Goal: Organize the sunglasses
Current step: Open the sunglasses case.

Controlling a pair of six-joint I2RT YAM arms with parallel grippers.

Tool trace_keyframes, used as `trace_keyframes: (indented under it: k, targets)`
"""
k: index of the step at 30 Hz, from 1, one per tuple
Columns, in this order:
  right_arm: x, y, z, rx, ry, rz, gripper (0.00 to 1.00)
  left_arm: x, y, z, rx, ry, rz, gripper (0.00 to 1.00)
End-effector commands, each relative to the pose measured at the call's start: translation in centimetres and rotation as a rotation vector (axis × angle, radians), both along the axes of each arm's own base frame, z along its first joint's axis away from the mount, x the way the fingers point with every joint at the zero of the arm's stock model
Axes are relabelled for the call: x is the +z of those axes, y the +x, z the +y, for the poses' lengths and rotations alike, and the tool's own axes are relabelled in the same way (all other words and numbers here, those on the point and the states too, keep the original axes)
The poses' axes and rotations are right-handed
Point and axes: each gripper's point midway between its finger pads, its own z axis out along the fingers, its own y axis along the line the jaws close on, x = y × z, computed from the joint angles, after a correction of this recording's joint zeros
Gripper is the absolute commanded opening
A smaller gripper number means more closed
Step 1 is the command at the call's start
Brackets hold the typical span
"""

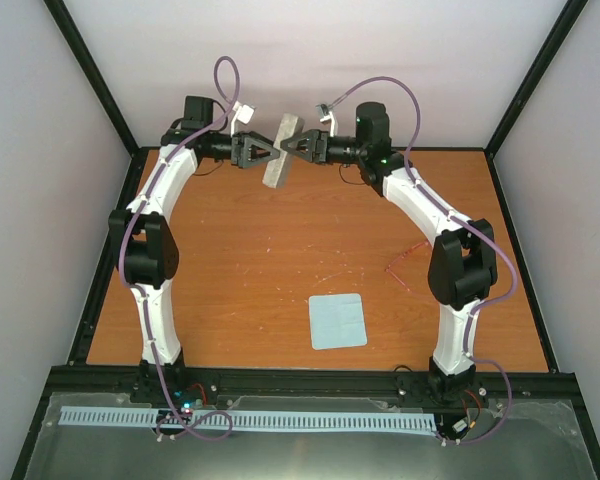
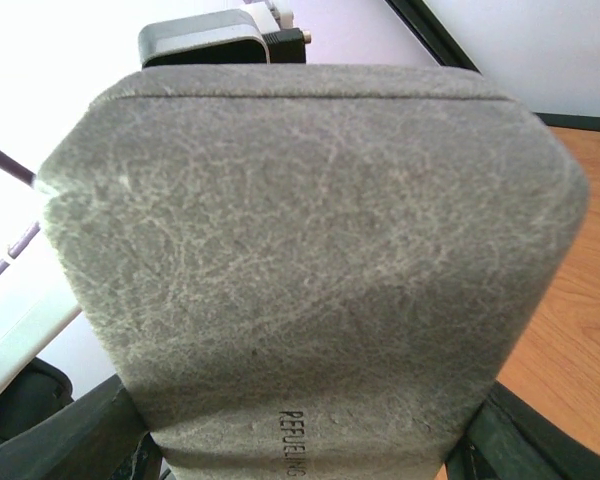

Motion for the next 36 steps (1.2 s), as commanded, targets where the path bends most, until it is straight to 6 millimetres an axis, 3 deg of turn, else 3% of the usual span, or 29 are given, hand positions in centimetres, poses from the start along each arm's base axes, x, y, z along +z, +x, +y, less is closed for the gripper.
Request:
trace_keyframes:
  k: [1, 5, 7, 12, 20, 25, 31, 36]
  targets:
    - [3.7, -1.1, 0.2, 0.042, 0.049, -0.095, 0.22, 0.9, 0.0, 0.1, 0.030, 0.033, -0.088, 0.88]
    - [4.0, -1.3, 0.2, 0.052, 0.051, -0.098, 0.22, 0.1, 0.5, 0.2, 0.045, 0.054, -0.090, 0.67]
    - [4.1, -1.5, 0.2, 0.060, 0.053, -0.098, 0.21, -0.3, 0.8, 0.2, 0.050, 0.063, -0.090, 0.63]
    - [4.4, -2.4, 0.0, 0.084, 0.044, -0.095, 0.12, -1.1, 2.2, 1.0, 0.080, 0.079, -0.095, 0.60]
    - [5.3, -4.5, -0.4, 0.141, 0.041, -0.093, 0.07, -4.3, 4.9, 2.6, 0.134, 0.146, -0.097, 0.57]
    - [5.4, -5.1, -0.7, 0.151, 0.028, -0.093, 0.06, -5.3, 6.0, 3.3, 0.165, 0.184, -0.123, 0.56]
    - [4.8, -5.1, -0.7, 0.154, 0.022, -0.083, 0.06, -4.8, 7.2, 4.7, 0.208, 0.192, -0.146, 0.56]
    - [3.9, -3.7, -1.3, 0.090, 0.014, -0.081, 0.06, -1.8, 7.1, 7.0, 0.210, 0.087, -0.132, 0.60]
